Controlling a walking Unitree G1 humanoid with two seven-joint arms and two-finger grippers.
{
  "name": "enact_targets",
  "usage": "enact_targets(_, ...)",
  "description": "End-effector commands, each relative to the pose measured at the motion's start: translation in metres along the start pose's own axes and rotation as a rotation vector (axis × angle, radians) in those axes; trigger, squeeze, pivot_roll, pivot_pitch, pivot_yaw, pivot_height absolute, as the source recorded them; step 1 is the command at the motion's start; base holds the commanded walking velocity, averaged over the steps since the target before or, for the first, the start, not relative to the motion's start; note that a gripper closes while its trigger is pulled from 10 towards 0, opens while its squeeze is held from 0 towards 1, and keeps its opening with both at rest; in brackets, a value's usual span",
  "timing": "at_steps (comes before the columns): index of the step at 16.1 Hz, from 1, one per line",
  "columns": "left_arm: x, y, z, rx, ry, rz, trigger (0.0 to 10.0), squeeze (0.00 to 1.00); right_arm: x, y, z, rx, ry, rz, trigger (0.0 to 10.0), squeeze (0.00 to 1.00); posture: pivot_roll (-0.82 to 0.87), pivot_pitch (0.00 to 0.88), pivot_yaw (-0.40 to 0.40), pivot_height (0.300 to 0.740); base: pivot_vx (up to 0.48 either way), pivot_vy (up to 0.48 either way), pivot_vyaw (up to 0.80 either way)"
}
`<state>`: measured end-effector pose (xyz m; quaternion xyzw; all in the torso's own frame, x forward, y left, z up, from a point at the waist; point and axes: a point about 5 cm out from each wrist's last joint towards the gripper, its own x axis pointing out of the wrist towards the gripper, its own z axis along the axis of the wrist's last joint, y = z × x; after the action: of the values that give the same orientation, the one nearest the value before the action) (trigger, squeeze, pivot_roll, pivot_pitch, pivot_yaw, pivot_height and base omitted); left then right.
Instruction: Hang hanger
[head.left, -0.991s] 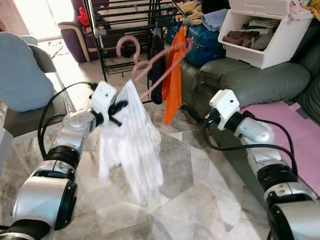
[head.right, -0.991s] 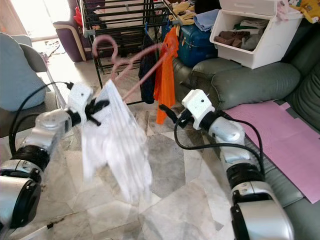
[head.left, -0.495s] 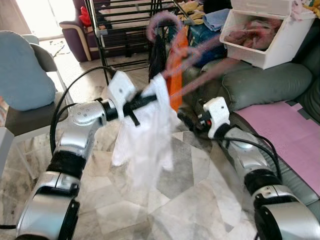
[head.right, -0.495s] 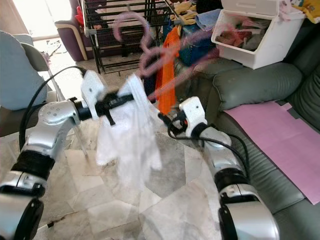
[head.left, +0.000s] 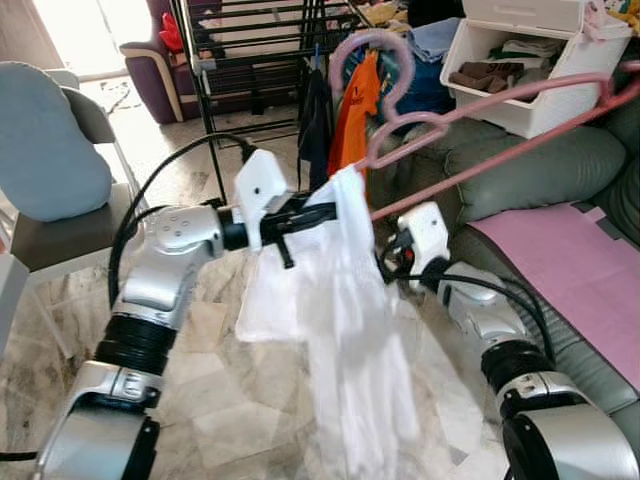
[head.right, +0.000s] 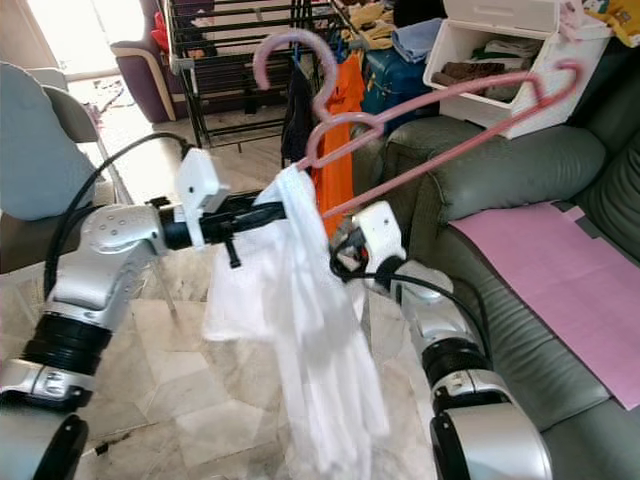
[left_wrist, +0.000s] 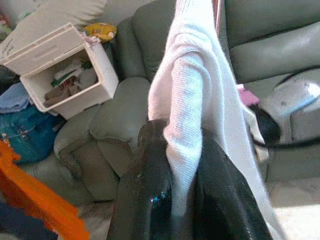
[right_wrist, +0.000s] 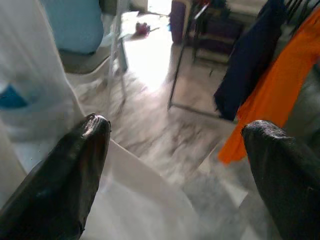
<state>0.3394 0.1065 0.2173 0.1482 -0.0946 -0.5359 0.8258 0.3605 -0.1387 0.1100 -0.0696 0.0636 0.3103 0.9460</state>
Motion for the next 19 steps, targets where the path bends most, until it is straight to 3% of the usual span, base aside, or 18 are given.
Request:
enact_targets(1,0.0,0.007,0.012,0.066,-0.011,0.022,0.0,0.0,-0.001,0.002,-0.004,0.035,0.007,0.017,10.0,0.0,-0.06,0.0,0.004,0.74,0.0,0.0,0.0)
enact_targets(6,-0.01,0.008,-0.013,0.183,0.108,0.084,0.0,0.0,-0.015,-0.008,-0.004,0.085,-0.022,0.034,10.0,0.0,-0.07,0.0,0.008,0.74,0.0,0.0,0.0)
enact_targets(12,-0.003,0.004,-0.012,0.222,0.09,0.055,0.0,0.0,-0.006,0.011,0.003,0.119,-0.077,0.155,10.0,0.0,-0.06,0.0,0.007,0.74,0.0,0.0,0.0)
enact_targets(14,0.0,0.001,0.0,0.185,0.023,0.02,0.0,0.0,-0.001,0.012,0.0,0.1,-0.037,0.116,10.0,0.0,-0.06,0.0,0.003,0.74,0.0,0.0,0.0)
enact_targets(16,0.001,-0.003,0.012,0.156,-0.028,-0.019,0.0,0.0,0.001,0.004,-0.006,0.078,0.028,-0.001,10.0,0.0,-0.05,0.0,-0.002,0.74,0.0,0.0,0.0)
enact_targets(19,-0.005,0.0,0.024,0.145,-0.054,-0.025,0.0,0.0,-0.003,-0.004,-0.016,0.057,0.103,-0.098,10.0,0.0,-0.05,0.0,-0.006,0.74,0.0,0.0,0.0)
